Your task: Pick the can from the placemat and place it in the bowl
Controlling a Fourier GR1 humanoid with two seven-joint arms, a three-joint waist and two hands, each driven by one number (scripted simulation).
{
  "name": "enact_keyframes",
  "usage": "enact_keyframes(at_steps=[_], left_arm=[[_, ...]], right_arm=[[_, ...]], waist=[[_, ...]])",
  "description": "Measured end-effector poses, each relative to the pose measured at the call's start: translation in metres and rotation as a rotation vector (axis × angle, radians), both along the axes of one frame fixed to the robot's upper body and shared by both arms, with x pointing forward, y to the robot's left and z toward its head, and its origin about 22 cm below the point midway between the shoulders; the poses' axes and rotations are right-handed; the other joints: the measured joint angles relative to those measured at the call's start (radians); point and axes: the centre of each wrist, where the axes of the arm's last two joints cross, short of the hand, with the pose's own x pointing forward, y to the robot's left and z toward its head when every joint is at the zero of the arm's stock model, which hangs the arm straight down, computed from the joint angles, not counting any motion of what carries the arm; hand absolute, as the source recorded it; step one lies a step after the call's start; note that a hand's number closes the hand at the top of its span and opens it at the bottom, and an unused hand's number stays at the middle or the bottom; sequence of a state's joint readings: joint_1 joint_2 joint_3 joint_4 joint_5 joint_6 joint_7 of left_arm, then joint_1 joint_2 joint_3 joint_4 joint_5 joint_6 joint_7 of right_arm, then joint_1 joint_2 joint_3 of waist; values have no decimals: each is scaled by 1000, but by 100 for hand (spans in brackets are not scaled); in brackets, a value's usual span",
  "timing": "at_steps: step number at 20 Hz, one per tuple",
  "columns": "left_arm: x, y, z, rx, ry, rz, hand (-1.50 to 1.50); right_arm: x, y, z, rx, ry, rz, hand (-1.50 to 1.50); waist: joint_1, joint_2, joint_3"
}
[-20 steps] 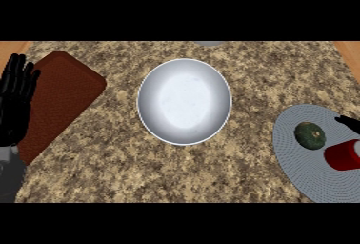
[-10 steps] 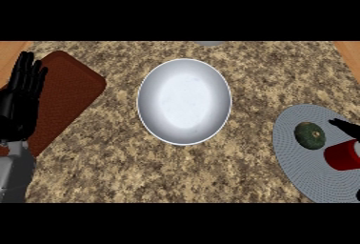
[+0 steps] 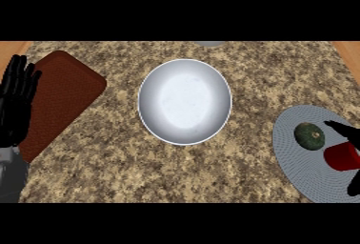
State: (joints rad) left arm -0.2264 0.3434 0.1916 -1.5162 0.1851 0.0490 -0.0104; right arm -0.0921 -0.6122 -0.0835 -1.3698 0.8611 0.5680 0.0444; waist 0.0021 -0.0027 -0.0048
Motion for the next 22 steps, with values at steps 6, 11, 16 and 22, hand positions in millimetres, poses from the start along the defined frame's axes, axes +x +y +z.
enact_keyframes(at_steps=[6,11,16,22], left_arm=[[1,-6,0,-2,-2,-6,0],[3,7,2,3,4,3,0],[-6,12,-2,5,11,48,0],[-8,12,1,9,13,43,0]], right_arm=[[6,-11,-2,16,-80,48,150],[-4,-15,-12,8,-141,40,150],[-53,-26,-18,-29,-202,-160,150],[-122,-9,-13,-76,-263,-295,150]], waist=[[0,2,3],[-4,-1,0],[-39,-15,-10],[-41,-12,-10]])
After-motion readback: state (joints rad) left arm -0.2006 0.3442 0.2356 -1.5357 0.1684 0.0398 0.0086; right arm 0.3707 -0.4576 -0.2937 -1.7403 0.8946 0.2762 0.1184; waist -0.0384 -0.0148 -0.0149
